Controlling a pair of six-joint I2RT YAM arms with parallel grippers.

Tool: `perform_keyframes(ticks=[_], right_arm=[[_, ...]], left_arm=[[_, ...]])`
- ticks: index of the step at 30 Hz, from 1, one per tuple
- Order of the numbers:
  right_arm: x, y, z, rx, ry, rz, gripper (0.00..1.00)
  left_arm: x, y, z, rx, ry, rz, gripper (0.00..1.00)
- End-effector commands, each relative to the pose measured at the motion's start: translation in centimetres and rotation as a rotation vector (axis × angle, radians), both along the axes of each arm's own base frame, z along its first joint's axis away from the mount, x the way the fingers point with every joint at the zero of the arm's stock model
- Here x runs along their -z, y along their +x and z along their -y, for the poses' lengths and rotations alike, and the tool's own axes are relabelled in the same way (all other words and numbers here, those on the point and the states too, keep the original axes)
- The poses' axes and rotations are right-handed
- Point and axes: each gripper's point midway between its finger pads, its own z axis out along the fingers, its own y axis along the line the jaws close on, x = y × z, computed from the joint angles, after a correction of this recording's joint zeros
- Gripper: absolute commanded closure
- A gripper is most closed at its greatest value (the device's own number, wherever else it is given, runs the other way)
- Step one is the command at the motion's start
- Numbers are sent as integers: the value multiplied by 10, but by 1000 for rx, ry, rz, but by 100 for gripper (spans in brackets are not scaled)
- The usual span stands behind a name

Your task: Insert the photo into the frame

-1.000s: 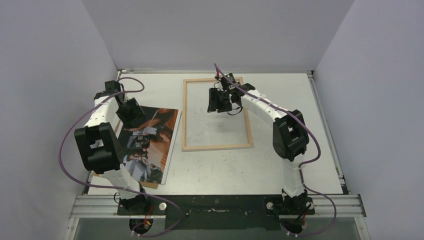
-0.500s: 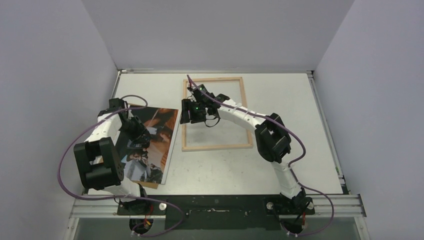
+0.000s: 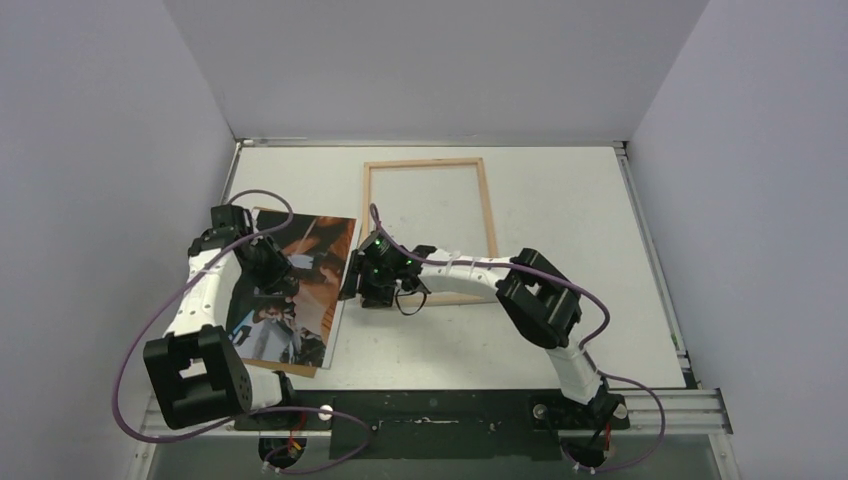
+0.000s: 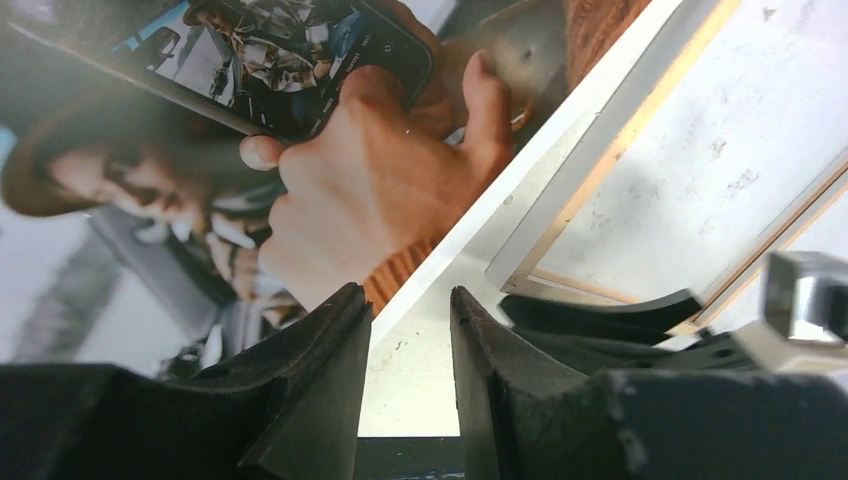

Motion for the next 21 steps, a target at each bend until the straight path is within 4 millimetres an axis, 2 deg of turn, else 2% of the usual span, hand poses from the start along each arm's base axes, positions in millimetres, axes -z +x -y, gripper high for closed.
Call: perform_keyframes(ticks=[1, 3, 6, 11, 13, 16, 18, 21], right_arm=[[-13, -23, 5, 31, -25, 11, 40], [-18, -14, 19, 42, -84, 75, 39], [-47, 7, 27, 22, -84, 195, 39], [-78, 11, 37, -9, -109, 293, 39], [-85, 9, 43, 18, -95, 313, 39], [-80, -3, 47, 51, -61, 271, 38], [-74, -14, 44, 68, -36, 242, 39], [-69, -41, 26, 53, 35, 165, 39]], left_arm=[[-23, 0, -4, -13, 46, 85, 66], [-29, -1, -4, -26, 51, 102, 66], [-36, -2, -1, -24, 37, 126, 66], [-46, -6, -2, -33, 49, 146, 65], [-55, -6, -2, -38, 52, 169, 65], [-67, -7, -2, -47, 62, 198, 65], [-75, -6, -2, -49, 62, 215, 64], [-92, -2, -2, -53, 63, 250, 64]])
